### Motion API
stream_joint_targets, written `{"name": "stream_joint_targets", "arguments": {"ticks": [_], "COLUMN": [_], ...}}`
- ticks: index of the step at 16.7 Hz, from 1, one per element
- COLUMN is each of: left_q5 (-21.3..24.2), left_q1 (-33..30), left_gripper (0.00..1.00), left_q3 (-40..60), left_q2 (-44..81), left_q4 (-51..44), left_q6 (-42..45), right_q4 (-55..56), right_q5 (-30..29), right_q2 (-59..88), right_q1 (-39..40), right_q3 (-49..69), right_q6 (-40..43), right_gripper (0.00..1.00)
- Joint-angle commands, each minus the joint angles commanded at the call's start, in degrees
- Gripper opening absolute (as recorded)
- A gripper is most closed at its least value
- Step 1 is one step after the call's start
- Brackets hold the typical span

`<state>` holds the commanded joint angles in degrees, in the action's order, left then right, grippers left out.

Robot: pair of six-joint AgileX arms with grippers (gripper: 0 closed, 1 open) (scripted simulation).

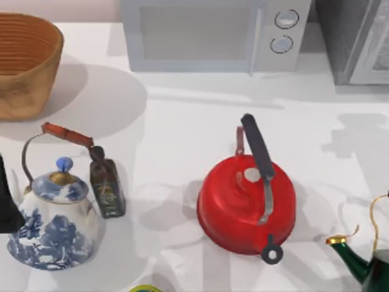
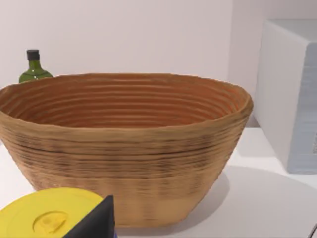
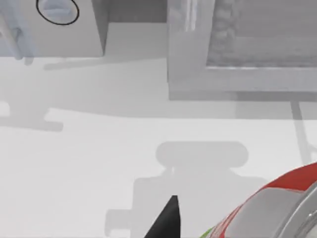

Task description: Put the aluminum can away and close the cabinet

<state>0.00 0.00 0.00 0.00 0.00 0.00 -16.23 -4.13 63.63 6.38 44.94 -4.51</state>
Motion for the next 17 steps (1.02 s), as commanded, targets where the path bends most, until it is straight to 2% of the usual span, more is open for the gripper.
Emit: {"name": "stream_joint_targets", "arguments": {"ticks": [7, 10, 13, 17], "left_q5": [0.00, 0.00, 0.00, 0.00], "left_q1": [0.00, 0.00, 0.00, 0.00], "left_gripper": [1.00, 1.00, 1.00, 1.00], "left_q3": [0.00, 0.00, 0.00, 0.00], "left_q2": [0.00, 0.00, 0.00, 0.00], "left_q4": [0.00, 0.00, 0.00, 0.00], "left_q6": [0.00, 0.00, 0.00, 0.00], "right_q4": [9.70, 12.66, 15.11, 16.23], "right_q5": [2.73, 3.40, 3.86, 4.13], "right_q2": [-40.29, -53.25, -61.17, -63.63], "right_q1": [-3.26, -5.00, -6.14, -6.38], "right_q3": [-23.93, -34.93, -42.53, -44.94], "right_q6": [2.15, 3.31, 4.23, 4.51], "right_gripper": [0.00, 0.00, 0.00, 0.00]}}
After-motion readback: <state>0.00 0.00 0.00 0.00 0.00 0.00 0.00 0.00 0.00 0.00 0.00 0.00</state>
